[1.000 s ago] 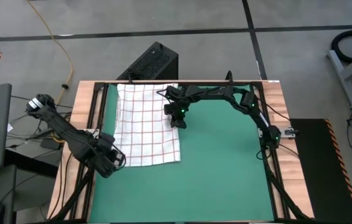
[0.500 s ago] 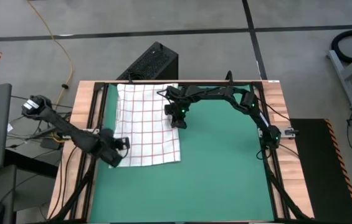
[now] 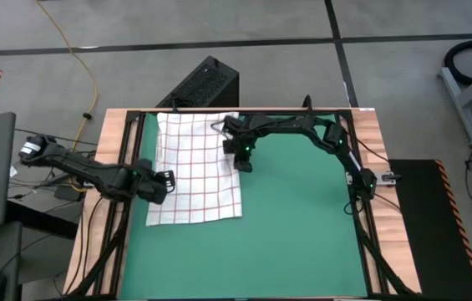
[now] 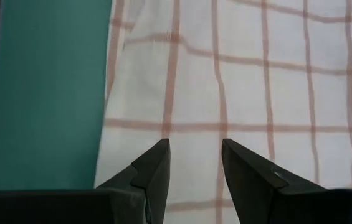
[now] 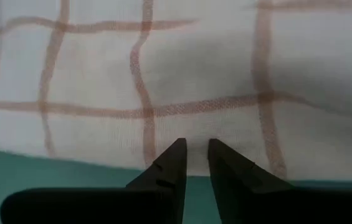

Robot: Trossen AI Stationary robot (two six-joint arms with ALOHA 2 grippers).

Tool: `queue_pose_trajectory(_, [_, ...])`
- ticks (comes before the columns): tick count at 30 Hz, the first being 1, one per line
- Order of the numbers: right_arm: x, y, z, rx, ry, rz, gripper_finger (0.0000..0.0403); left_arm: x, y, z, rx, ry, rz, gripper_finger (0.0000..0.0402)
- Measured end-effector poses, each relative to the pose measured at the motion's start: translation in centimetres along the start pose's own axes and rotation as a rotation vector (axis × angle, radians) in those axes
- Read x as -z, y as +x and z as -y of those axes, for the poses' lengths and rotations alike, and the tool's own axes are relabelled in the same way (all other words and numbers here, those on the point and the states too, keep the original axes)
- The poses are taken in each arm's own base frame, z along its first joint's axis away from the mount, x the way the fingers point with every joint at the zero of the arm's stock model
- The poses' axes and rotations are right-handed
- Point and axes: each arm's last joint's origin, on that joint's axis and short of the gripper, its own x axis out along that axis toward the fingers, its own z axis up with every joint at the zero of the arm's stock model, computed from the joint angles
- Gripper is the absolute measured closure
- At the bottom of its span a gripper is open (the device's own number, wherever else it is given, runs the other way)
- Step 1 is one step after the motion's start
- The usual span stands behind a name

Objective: Roll towel into tight, uniform cylinder
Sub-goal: Roll the white towel

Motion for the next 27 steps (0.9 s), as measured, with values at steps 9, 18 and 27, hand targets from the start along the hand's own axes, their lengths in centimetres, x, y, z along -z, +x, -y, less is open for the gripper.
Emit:
queue_pose_trajectory(9, [-0.4,0.7,-1.7,0.172,0.053,-0.105,0.0333,-0.6,0.4,0.8,0.045,0.106,0.028,0.0268])
queue_pose_trajectory(18, [1.5,0.3,-2.4,0.167,0.319,-0.291,0.0338,-1.0,0.7,1.0,0.033,0.228,0.031,0.0268])
queue_pose_trajectory(27, [1.3,-1.8,-6.8,0.161,0.36,-0.387,0.0338,-1.0,0.5,2.1,0.141,0.336,0.056,0.0268])
